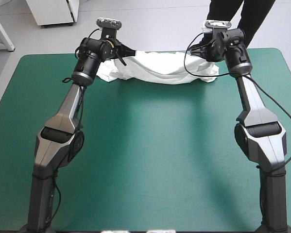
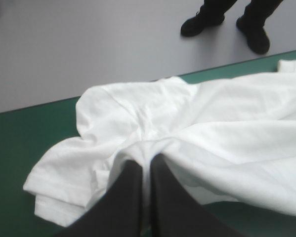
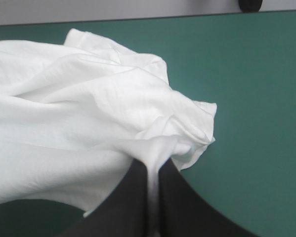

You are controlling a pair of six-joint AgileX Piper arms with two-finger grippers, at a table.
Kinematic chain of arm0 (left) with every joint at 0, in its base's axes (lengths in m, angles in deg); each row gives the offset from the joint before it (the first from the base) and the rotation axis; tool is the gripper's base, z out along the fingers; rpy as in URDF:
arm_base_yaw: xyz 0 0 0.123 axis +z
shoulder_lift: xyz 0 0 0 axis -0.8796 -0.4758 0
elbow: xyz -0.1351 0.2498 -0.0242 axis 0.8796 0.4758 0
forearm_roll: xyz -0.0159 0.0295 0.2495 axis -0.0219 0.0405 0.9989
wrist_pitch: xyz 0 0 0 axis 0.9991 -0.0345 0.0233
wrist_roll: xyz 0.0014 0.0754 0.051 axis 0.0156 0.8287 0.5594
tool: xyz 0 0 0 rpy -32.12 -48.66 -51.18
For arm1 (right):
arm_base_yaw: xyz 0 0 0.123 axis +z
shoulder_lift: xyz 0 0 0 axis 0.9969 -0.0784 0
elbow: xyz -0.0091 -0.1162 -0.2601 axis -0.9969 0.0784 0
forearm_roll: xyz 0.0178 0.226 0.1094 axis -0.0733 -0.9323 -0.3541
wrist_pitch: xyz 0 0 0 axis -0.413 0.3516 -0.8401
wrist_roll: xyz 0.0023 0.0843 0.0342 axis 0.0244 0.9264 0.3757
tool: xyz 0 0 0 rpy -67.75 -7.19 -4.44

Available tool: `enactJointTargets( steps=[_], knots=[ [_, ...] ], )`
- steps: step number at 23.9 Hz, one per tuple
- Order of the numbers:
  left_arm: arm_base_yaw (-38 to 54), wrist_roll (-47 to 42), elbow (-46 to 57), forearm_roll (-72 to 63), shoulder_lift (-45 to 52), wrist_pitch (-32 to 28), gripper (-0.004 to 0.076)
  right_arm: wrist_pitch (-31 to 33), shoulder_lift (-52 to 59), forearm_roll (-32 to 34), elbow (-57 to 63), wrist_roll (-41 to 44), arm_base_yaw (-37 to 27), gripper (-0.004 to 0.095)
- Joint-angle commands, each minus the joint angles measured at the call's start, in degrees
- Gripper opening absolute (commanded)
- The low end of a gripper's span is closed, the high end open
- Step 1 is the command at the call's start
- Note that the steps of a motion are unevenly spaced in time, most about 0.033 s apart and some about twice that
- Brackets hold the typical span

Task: Fold the cloth

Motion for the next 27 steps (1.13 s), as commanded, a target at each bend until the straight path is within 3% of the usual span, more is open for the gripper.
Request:
enactJointTargets(
  steps=[1,4,6,8,9,11,18,27],
  knots=[
    [-0.4,-1.62,-0.79,1.24,3.92,-4.0,-0.001,-3.19,2.35,0.12,-0.47,-0.65,-0.7,-0.0004],
    [-0.93,-0.73,4.95,1.07,4.3,-3.52,-0.001,-8.55,4.54,-1.3,10.05,-4.84,-0.44,-0.0004],
    [-0.93,-0.98,13.62,1.2,6.85,-5.87,-0.001,-16.09,10.17,4.56,22.85,-5.58,1.35,-0.0004],
    [-1.39,-2.76,28.64,1.09,13.96,-15.84,-0.001,-31.18,18.9,10.26,41.94,-0.63,2.82,-0.0004],
    [-1.74,-4.34,42.26,1.11,20.2,-27.42,-0.001,-39.28,24.47,10.36,51.9,0.59,2.8,-0.0004],
    [-2.28,-4.76,58.22,1.22,28.9,-38.96,-0.001,-48.07,31.17,9.92,65.31,2.68,2.8,-0.0004],
    [-2.38,-6.09,89.64,1.22,48.22,-45.98,-0.001,-51.36,44.54,9.92,87.69,5.24,3.8,-0.0004],
    [-2.7,-11.06,112.03,0.99,69.72,-39.96,-0.001,-49.38,60.97,9.8,107.6,13.07,9.95,-0.0004]
  ],
)
